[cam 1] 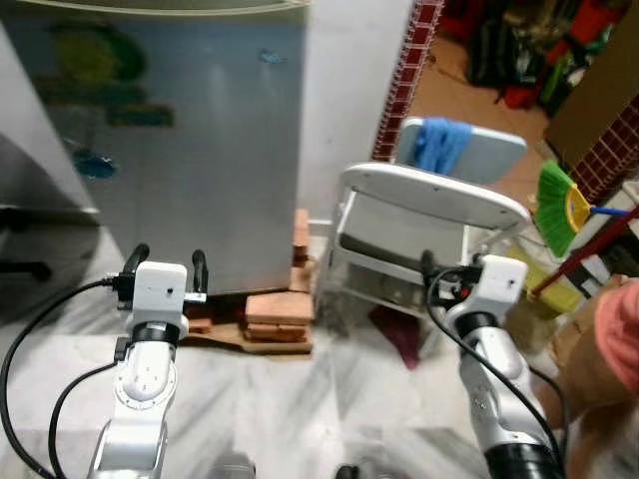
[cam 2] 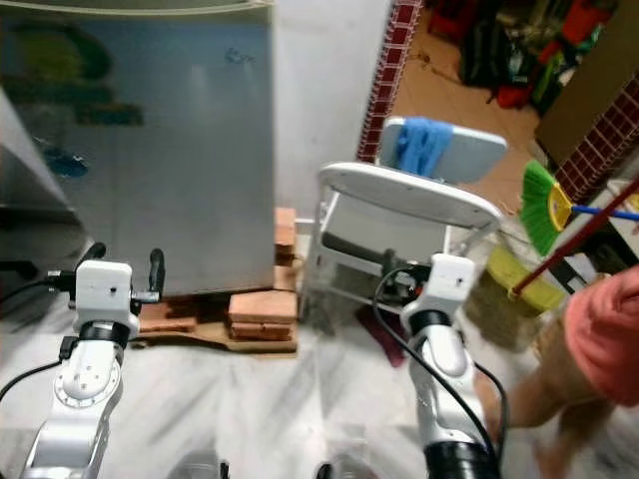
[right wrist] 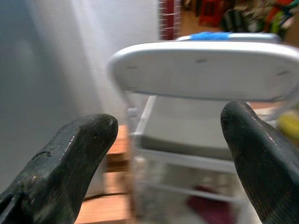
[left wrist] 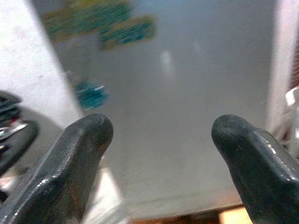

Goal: Restocking fridge

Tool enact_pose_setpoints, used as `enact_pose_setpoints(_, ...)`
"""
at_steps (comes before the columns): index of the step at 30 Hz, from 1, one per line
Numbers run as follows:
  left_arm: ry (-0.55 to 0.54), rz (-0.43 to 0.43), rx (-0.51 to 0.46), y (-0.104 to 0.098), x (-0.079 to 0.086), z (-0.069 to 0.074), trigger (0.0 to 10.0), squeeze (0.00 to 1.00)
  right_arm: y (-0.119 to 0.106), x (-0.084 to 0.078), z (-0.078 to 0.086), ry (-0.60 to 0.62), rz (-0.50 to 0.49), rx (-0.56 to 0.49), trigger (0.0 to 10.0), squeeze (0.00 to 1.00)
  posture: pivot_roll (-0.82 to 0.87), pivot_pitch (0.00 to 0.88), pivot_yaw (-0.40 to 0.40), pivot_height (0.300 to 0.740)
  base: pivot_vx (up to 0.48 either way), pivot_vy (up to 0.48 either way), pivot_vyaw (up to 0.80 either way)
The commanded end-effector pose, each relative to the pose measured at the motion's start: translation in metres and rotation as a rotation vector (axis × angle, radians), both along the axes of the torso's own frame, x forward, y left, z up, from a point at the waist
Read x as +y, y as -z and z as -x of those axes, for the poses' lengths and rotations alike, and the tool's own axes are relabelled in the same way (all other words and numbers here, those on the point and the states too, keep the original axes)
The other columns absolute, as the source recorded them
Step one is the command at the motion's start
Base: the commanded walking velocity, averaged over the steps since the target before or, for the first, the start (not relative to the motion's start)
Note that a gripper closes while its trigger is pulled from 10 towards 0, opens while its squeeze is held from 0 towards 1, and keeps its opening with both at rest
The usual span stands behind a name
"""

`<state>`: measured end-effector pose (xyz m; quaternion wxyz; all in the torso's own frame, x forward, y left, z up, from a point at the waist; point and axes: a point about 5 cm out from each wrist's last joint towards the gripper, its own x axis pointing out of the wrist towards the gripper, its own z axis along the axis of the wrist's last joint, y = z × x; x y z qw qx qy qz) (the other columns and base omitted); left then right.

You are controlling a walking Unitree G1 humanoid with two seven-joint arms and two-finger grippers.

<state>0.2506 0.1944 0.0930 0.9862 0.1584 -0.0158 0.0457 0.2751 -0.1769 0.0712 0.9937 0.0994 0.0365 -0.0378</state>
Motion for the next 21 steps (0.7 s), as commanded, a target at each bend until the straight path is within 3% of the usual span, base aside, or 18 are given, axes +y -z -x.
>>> enact_pose_setpoints(1,0.054,0.001,-0.004,-0.002,-0.009,-0.007,10.0,0.00,0.000,-0.007,0.003,0.029,0.014,-0.010,10.0,0.00,0.11,0.024,-0.003,0.740,0.000,0.480,0.00)
enact_pose_setpoints(7,0.123,0.001,0.000,-0.006,-0.013,-0.023,10.0,0.00,-0.001,-0.005,0.002,0.057,0.047,-0.014,10.0,0.00,0.07,0.028,0.023,0.740,0.000,0.480,0.00)
enact_pose_setpoints(11,0.122,0.033,0.006,-0.006,-0.012,-0.023,10.0,0.00,-0.001,-0.007,-0.002,0.029,0.172,-0.011,10.0,0.00,0.08,0.034,0.002,0.740,0.000,0.480,0.00)
enact_pose_setpoints(17,0.120,0.042,0.016,0.001,-0.016,-0.017,10.0,0.00,-0.001,-0.003,-0.009,-0.004,0.088,0.000,10.0,0.00,0.09,0.037,-0.025,0.740,0.000,0.480,0.00)
enact_pose_setpoints(21,0.127,0.044,0.018,0.002,-0.016,-0.016,10.0,0.00,-0.005,0.002,-0.010,-0.017,0.082,-0.015,10.0,0.00,0.10,0.036,-0.042,0.740,0.000,0.480,0.00)
